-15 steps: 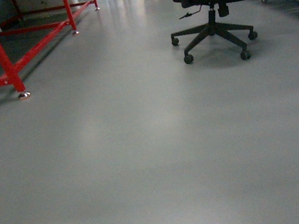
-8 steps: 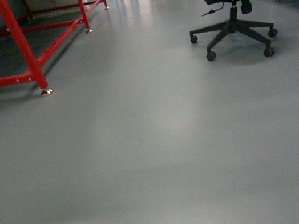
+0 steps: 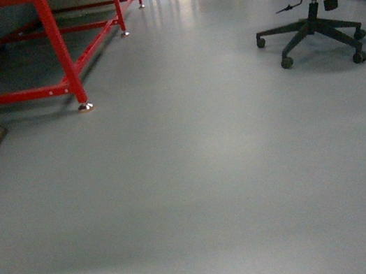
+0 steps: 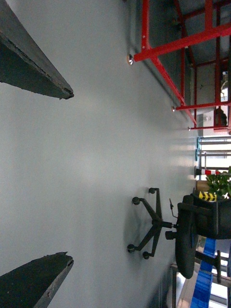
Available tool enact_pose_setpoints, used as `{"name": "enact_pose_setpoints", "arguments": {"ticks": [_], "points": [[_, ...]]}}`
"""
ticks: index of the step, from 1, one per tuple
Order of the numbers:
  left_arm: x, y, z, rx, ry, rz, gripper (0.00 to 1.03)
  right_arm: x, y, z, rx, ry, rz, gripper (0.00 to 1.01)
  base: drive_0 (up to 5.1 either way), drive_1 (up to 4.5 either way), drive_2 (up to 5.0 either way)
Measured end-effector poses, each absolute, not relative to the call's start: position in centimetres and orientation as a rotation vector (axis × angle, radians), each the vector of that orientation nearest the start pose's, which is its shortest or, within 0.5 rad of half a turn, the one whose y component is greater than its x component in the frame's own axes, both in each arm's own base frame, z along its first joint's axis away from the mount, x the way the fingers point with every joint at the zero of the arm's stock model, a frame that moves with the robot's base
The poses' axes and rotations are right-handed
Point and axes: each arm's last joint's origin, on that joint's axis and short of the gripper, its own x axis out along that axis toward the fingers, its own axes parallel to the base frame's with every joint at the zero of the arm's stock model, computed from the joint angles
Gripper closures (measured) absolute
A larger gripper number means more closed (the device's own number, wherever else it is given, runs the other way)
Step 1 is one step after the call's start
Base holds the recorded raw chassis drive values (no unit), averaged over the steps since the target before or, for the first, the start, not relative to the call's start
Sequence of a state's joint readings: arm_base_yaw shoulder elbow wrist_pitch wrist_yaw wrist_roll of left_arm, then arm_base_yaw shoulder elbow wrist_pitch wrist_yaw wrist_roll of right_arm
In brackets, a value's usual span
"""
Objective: Pick capacitor and pack into box
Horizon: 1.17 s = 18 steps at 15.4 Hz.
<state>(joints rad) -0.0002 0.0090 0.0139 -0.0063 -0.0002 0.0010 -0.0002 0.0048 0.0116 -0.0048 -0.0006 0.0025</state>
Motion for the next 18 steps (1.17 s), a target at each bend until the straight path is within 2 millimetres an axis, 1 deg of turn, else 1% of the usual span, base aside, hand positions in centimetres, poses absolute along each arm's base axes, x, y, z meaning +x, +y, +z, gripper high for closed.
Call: {"name": "enact_pose_setpoints", "arguments": {"ticks": [18], "points": [[9.74,0.00,16.71,0.001,0.000,0.000,0.60,9.73,0.00,16.69,0.002,-0.005,0.000,0.03,-5.1,2.37,2.4]]}}
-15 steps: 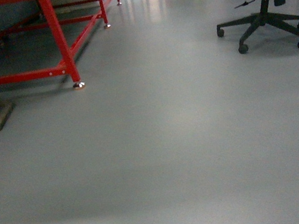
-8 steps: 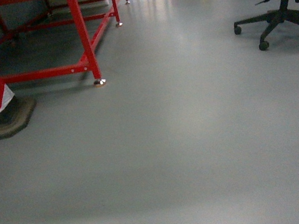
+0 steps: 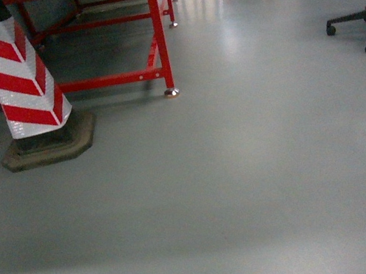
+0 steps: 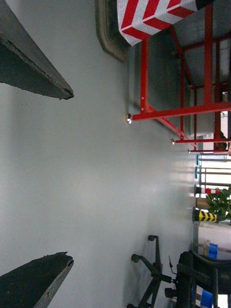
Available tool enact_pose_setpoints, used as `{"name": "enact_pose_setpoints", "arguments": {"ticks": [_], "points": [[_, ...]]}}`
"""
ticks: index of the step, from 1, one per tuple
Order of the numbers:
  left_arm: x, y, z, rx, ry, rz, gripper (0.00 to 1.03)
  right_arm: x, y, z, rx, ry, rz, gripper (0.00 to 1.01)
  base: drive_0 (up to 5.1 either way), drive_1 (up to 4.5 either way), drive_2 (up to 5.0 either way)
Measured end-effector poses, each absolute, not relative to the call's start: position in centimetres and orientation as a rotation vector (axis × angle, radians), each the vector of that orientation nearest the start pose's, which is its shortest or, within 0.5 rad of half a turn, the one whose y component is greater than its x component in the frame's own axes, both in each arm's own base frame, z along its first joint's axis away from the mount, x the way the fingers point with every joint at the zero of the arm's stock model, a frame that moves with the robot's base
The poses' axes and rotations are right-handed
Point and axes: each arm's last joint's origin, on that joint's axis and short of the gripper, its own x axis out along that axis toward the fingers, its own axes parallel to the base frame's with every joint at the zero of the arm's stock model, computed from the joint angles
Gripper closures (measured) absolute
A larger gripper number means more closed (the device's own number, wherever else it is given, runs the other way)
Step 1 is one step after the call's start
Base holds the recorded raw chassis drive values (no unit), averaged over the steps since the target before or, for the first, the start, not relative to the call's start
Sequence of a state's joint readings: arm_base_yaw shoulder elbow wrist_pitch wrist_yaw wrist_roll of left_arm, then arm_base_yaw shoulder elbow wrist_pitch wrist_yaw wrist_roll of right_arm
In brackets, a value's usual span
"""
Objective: Pick capacitor and pack into box
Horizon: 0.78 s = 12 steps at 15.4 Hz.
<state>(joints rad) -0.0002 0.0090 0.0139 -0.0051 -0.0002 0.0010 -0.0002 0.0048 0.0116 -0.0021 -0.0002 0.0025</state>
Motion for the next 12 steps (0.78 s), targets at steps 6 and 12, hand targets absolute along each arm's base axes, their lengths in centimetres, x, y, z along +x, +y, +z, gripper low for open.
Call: {"name": "enact_pose_setpoints", "arguments": {"ticks": [6,12], "points": [[9.74,0.00,16.70,0.001,0.001,-0.001,0.60,9.73,0.00,16.65,0.003,0.000,0.000,0.03,-5.0,2.46,2.5],[9.74,0.00,16.70,0.001,0.001,0.000,0.60,9.73,0.00,16.69,0.002,-0.004,0.000,0.03,-5.1,2.35,2.3]]}}
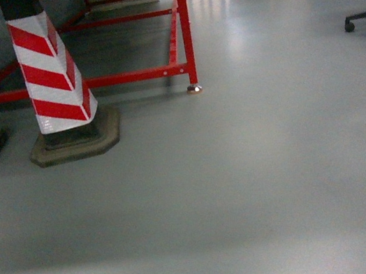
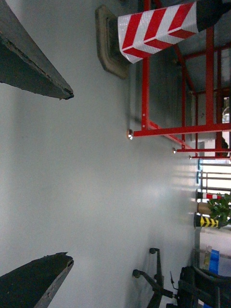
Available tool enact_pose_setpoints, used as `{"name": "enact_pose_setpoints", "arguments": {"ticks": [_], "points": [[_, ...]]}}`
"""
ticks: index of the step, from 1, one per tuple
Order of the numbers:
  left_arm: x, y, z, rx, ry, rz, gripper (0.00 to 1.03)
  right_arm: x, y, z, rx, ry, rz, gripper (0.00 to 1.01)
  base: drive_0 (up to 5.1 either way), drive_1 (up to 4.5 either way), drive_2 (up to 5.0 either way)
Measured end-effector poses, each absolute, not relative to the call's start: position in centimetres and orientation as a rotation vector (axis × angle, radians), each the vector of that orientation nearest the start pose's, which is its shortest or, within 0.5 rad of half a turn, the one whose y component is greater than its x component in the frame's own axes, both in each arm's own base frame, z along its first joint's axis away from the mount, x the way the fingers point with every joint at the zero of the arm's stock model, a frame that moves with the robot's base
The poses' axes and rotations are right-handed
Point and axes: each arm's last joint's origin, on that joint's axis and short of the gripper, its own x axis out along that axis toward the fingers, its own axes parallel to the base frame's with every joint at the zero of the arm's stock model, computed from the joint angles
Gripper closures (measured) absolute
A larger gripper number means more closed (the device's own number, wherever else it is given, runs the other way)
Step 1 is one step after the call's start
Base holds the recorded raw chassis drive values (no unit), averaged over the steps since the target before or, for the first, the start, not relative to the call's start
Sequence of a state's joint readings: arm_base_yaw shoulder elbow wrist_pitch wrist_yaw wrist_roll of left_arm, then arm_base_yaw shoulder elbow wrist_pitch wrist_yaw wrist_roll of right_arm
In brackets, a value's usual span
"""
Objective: Pick capacitor and pack into box
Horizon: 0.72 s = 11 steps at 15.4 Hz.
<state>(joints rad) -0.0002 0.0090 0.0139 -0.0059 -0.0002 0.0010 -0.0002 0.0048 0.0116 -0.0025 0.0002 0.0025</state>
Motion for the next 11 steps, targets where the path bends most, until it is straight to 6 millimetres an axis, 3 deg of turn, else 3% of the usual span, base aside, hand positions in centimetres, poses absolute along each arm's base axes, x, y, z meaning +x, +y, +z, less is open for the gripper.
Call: {"name": "enact_pose_setpoints", "arguments": {"ticks": [11], "points": [[9.74,0.00,16.69,0.001,0.002,0.000,0.60,9.73,0.00,16.67,0.002,-0.003,-0.001,0.03,-5.0,2.46,2.5]]}}
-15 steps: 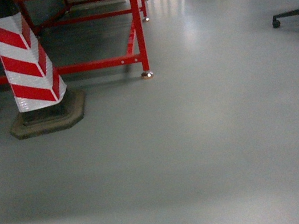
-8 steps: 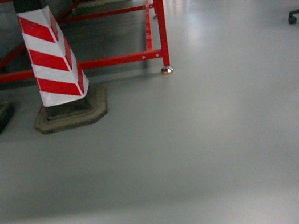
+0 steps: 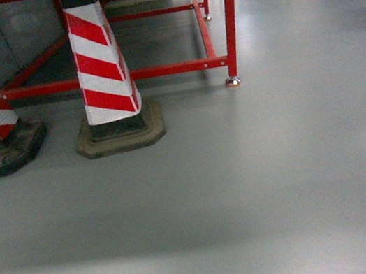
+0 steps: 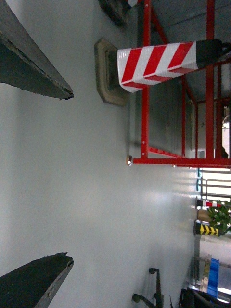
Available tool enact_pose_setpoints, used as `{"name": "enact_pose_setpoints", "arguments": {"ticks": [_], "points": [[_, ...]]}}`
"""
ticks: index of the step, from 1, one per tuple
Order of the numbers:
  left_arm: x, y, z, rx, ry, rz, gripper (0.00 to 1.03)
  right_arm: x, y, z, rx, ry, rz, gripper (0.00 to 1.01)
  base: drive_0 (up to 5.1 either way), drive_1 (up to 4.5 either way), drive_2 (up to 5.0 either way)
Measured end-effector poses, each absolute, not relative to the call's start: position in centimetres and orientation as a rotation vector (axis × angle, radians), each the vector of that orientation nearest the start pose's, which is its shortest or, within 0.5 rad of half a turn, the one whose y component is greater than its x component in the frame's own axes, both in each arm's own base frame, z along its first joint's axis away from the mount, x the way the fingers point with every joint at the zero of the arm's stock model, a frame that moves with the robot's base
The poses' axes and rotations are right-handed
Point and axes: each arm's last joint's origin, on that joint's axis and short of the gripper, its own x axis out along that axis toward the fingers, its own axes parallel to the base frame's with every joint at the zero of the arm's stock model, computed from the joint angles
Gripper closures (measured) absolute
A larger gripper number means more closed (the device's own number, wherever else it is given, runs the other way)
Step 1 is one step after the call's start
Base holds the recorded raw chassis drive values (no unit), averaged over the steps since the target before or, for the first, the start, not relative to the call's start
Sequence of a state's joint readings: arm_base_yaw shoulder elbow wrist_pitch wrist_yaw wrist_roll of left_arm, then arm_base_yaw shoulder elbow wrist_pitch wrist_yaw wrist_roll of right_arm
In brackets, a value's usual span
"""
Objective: Pick capacitor and pack into box
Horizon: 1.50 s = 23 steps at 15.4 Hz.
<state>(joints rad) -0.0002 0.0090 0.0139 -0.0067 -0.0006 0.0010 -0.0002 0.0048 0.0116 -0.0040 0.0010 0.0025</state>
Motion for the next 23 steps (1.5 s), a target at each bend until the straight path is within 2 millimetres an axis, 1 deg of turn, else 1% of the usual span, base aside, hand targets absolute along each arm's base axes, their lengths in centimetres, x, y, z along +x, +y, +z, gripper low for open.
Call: {"name": "enact_pose_setpoints", "arguments": {"ticks": [11,20,23], "points": [[9.74,0.00,16.69,0.001,0.002,0.001,0.60,9.73,0.00,16.66,0.002,-0.002,0.000,0.03,-5.0,2.47,2.5],[9.74,-0.01,16.70,0.001,0.001,0.000,0.60,9.73,0.00,16.66,0.002,-0.001,0.001,0.03,0.0,0.00,0.0],[9.74,-0.01,16.71,0.001,0.000,0.000,0.60,9.73,0.00,16.66,0.002,-0.002,0.001,0.03,0.0,4.05,-4.0]]}}
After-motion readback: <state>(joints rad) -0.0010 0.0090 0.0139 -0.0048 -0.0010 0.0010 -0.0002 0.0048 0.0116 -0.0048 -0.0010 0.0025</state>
